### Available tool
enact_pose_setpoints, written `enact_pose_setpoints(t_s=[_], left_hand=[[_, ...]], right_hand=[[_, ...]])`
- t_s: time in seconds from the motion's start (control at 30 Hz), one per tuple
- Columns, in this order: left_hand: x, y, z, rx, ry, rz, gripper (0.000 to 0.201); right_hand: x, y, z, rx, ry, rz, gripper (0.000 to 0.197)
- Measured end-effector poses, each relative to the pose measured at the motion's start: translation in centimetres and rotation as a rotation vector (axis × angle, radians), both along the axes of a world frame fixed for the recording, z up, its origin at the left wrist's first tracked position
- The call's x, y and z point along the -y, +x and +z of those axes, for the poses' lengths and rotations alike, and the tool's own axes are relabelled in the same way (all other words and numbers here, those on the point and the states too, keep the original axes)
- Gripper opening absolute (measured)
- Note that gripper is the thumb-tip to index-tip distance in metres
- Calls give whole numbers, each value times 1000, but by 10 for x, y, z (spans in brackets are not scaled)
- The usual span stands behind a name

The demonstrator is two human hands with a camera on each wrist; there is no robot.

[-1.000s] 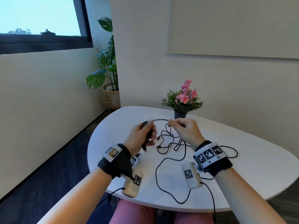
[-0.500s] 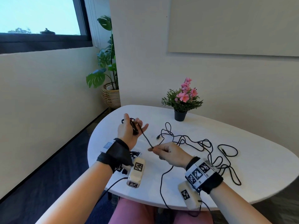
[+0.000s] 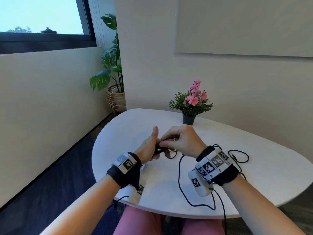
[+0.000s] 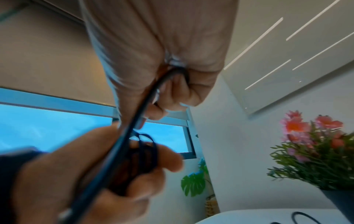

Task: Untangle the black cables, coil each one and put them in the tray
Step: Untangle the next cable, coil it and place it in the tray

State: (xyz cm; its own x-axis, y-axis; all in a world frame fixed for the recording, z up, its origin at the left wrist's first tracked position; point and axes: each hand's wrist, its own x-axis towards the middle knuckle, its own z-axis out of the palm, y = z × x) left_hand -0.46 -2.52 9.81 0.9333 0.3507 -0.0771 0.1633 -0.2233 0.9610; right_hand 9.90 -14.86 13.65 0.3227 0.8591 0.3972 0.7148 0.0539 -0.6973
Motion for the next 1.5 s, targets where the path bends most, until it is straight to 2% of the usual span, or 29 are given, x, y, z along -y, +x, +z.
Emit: enact_pose_setpoints(t_s=[0.03, 0.1, 0.17, 0.23, 0.4, 0.5, 0.6, 0.8, 0.87, 0.9, 0.97, 1.03, 1.1, 1.17, 1.23, 1.27, 1.3, 1.33, 1.43, 1.5], left_hand=[[3, -2, 2, -17, -4, -51, 87], [6, -5, 3, 15, 51, -119, 67], [6, -9, 6, 58, 84, -124, 43], [4, -10, 8, 88, 19, -91, 30], [8, -9, 9, 176, -149, 17, 30], [12, -6, 10, 271, -349, 142, 34], [5, -2, 11, 335, -498, 245, 39], [1, 3, 5, 421, -584, 270, 45], [3, 10, 6, 455, -647, 304, 49], [5, 12, 8, 483, -697, 334, 46], [6, 14, 13, 537, -776, 418, 38], [0, 14, 19, 533, -737, 553, 34], [-14, 15, 20, 466, -529, 658, 33], [-26, 14, 15, 356, -140, 673, 38], [-30, 9, 2, 213, 343, 562, 54], [-29, 5, -5, 147, 504, 476, 67], [-26, 2, -9, 113, 562, 383, 79], [-21, 0, -12, 102, 514, 296, 85], [-3, -6, -10, 110, 100, 79, 84], [8, -11, -4, 107, -15, -13, 76]], right_hand=[[0, 5, -1, -99, 20, -16, 13], [1, 12, -4, -231, 36, -35, 19], [2, 16, -7, -354, 26, -29, 23], [3, 19, -11, -481, 0, -26, 23], [9, 22, -20, -756, -23, 17, 8], [10, 19, -22, -791, -72, 0, 3], [14, 17, -27, -768, -154, -32, 7], [18, 1, -32, -885, -177, 31, 17], [14, -9, -40, -852, -234, 14, 22], [12, -14, -46, -774, -273, -6, 26], [10, -22, -54, -496, -349, -18, 32], [12, -29, -57, -182, -469, 43, 39], [15, -34, -60, 74, -616, 119, 44], [17, -38, -57, 210, -644, 151, 40], [17, -37, -44, 196, -519, 171, 31], [17, -35, -34, 175, -433, 170, 26], [16, -31, -25, 156, -351, 150, 23], [15, -24, -17, 131, -272, 114, 21], [11, -3, -8, -6, -67, 7, 14], [7, 8, -9, -141, 26, -29, 12]])
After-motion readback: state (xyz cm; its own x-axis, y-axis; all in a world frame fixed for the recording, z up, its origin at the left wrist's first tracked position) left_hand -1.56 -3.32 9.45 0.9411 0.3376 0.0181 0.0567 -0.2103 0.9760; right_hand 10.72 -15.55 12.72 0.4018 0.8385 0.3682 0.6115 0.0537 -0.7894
